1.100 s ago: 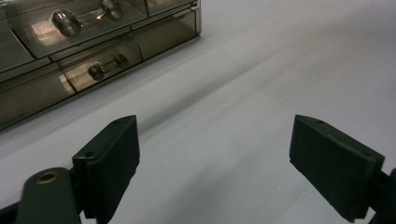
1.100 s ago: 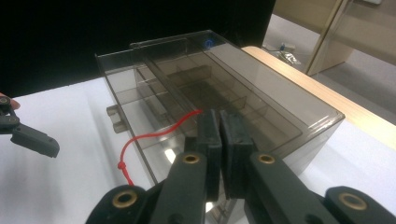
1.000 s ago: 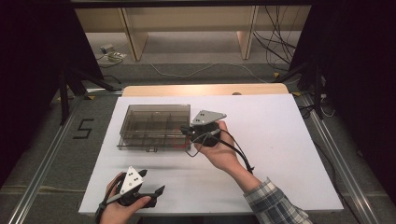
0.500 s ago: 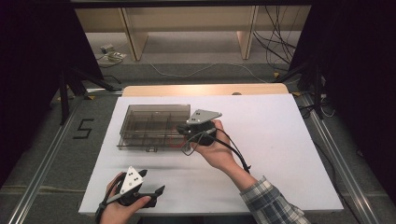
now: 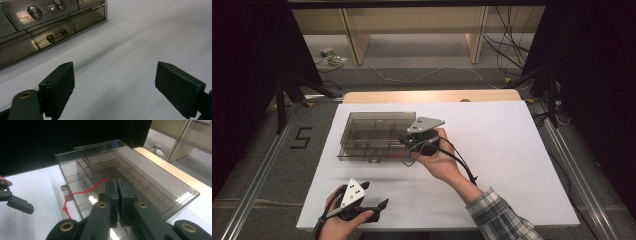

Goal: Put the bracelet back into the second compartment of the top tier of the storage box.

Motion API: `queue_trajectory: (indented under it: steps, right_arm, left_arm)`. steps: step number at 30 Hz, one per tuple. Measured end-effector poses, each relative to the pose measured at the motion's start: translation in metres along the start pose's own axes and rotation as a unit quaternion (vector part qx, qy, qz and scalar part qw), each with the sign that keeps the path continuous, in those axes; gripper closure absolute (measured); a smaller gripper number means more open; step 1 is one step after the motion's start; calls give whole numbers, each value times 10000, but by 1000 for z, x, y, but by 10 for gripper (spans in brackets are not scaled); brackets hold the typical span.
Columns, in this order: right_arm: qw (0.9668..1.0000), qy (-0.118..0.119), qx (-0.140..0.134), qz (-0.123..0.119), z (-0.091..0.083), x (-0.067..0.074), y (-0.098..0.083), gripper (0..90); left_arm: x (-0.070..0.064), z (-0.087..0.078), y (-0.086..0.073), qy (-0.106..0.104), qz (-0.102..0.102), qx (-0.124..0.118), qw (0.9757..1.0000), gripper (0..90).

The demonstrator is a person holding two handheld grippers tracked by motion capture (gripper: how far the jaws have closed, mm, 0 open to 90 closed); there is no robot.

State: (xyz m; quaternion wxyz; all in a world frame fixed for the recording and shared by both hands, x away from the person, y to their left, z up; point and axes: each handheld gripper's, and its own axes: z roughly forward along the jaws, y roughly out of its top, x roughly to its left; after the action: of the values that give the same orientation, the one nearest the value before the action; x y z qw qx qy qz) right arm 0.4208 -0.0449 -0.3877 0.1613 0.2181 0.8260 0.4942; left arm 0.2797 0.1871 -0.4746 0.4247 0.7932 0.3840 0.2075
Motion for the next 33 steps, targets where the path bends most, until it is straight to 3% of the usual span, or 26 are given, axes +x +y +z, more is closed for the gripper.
queue_trajectory:
  steps: [33]
  right_arm:
    - [10000,16,37,6,20,3,12,879]
  left_arm:
    - [0,0,0,-14,-5,-17,10000,159]
